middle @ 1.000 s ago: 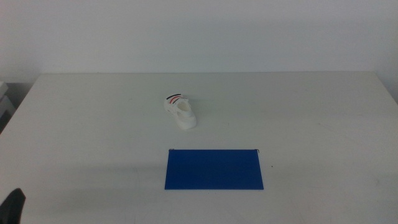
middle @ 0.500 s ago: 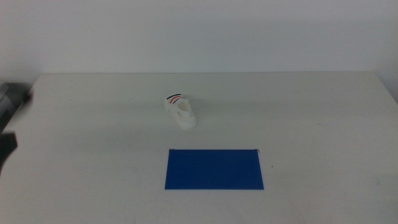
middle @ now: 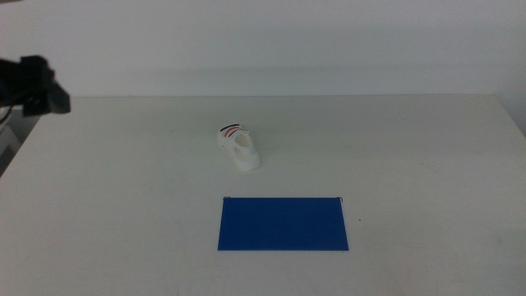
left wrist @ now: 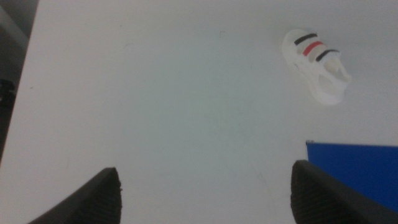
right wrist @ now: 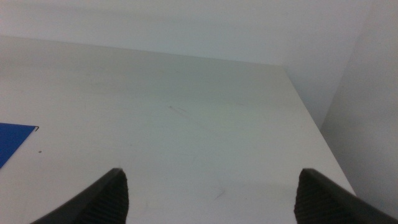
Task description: Use one arm to grab the shoe from the table and place it on the mat.
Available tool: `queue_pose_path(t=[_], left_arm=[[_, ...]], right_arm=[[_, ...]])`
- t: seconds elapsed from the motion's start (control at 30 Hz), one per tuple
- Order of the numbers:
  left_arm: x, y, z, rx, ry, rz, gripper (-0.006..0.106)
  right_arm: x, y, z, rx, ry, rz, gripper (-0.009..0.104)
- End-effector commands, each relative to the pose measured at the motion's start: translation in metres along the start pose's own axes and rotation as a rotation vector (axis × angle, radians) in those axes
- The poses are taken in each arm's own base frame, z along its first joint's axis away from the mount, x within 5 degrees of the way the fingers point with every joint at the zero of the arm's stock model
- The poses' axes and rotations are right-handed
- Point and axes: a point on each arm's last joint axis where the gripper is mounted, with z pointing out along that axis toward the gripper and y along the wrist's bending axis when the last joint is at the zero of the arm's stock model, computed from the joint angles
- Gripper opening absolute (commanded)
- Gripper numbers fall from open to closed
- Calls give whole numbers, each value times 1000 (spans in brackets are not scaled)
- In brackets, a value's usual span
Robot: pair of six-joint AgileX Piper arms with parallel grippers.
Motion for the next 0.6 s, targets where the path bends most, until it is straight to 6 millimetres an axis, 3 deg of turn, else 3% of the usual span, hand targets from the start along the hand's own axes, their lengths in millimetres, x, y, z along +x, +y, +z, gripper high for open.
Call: queue_pose_path(t=[0.0, 0.4, 0.57], left_arm=[[-19, -5, -5, 28, -75, -14, 94], [-24, -1, 31, 7, -11, -16, 94], [-34, -2, 39, 13, -52, -27, 94]], right_arm=[[-5, 0, 0, 7, -65, -18, 78], [-5, 0, 0, 7, -65, -18, 78], [-5, 0, 0, 7, -65, -18, 78]])
